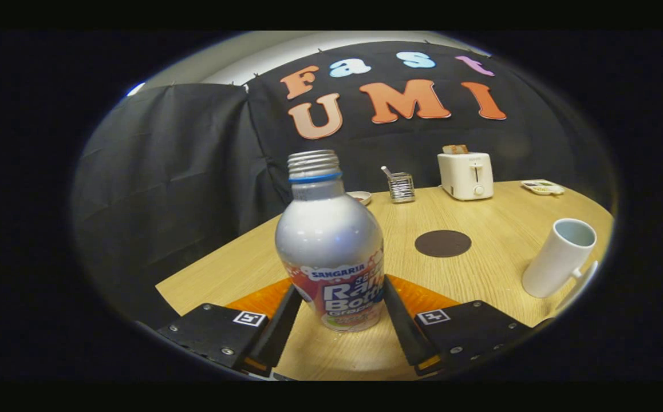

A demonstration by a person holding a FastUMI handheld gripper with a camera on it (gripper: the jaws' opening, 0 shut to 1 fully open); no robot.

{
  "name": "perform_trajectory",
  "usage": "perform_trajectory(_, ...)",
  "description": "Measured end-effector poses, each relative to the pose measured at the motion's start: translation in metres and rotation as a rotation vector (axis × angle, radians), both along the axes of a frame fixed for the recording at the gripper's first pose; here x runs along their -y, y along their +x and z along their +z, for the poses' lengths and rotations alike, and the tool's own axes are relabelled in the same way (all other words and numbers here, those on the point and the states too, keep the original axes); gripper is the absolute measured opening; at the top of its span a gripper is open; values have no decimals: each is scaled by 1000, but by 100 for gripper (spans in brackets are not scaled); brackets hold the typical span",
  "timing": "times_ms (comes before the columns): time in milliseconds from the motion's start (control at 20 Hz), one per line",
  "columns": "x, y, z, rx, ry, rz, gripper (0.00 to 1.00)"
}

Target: Take the bottle from table, then pour the juice into the cup, finally place the bottle on the coaster

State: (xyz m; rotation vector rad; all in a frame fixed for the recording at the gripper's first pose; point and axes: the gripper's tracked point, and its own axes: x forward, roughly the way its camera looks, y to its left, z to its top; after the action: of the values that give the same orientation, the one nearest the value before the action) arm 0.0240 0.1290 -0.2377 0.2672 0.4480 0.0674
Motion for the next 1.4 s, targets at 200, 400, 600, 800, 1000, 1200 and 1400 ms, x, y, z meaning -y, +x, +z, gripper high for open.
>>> perform_trajectory(200,8,-9,14,5,102,-31,80)
perform_trajectory(400,21,-17,24,6,218,-76,80)
perform_trajectory(600,34,-21,30,-3,400,-131,80)
perform_trajectory(800,46,-23,36,1,586,-181,80)
perform_trajectory(1000,56,-22,37,2,692,-214,80)
perform_trajectory(1200,62,-27,39,-7,818,-230,80)
perform_trajectory(1400,68,-30,43,-8,953,-258,78)
